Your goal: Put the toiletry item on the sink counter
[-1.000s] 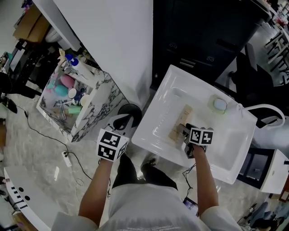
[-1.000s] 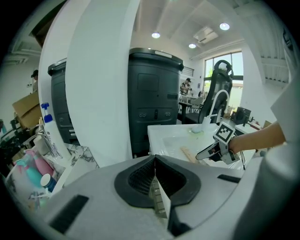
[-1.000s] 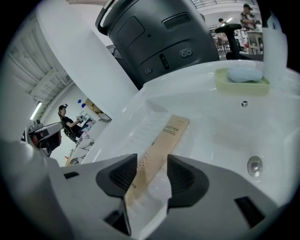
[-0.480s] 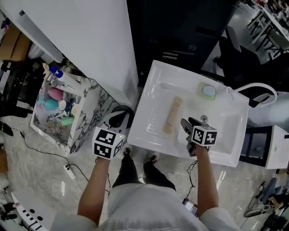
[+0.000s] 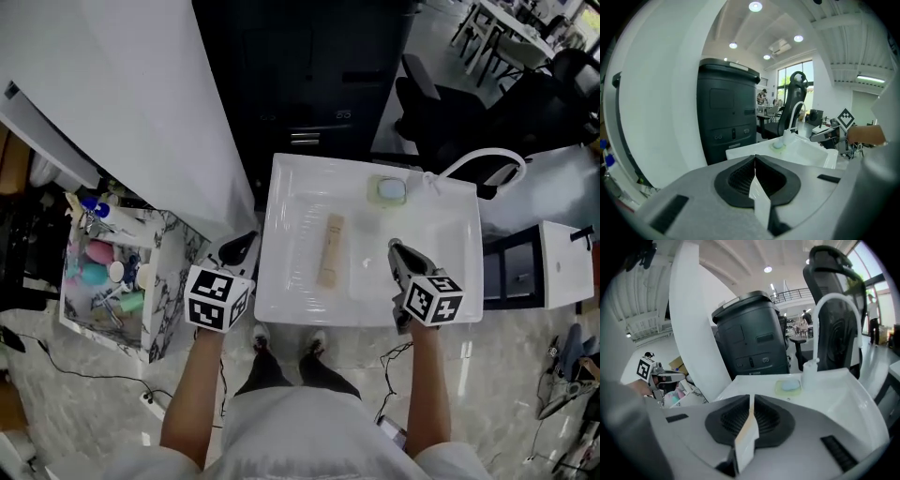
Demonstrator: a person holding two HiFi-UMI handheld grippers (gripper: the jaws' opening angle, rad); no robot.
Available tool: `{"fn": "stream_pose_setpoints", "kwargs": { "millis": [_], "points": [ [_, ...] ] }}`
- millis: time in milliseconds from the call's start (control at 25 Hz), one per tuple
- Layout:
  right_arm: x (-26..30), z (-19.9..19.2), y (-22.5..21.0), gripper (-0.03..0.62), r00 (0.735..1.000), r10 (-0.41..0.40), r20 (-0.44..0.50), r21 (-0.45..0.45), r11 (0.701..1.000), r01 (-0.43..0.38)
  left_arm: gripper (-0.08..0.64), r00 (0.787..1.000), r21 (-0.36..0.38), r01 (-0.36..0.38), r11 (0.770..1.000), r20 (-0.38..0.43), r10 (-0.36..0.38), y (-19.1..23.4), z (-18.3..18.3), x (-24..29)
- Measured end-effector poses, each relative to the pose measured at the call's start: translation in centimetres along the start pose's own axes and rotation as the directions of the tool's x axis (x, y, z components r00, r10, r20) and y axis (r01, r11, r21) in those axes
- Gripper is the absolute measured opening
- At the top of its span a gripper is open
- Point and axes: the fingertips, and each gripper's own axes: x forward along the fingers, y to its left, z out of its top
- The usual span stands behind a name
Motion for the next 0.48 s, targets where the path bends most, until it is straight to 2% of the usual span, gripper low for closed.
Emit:
{"fn": "stream_pose_setpoints", "kwargs": {
  "millis": [80, 280, 480],
  "points": [
    [-1.4, 1.6, 0.3, 0.000, 0.999, -0.022, 0.044, -0.024, 0.999, 0.023, 0.011, 1.000, 0.021, 0.016, 1.000, 0.025, -0.017, -0.1, 1.4, -0.1],
    [-4.4, 5.4, 2.2, -0.003, 0.988, -0.040, 0.147, -0.067, 0.996, 0.050, 0.011, 0.994, 0.077, 0.057, 0.995, 0.086, -0.063, 0.0, 4.7, -0.9],
    [-6.8, 8.6, 4.3, -0.003, 0.976, -0.071, 0.208, -0.213, 0.970, 0.116, 0.011, 0.982, 0.143, 0.063, 0.988, 0.166, -0.086, 0.2, 9.0, -2.2]
  ]
}}
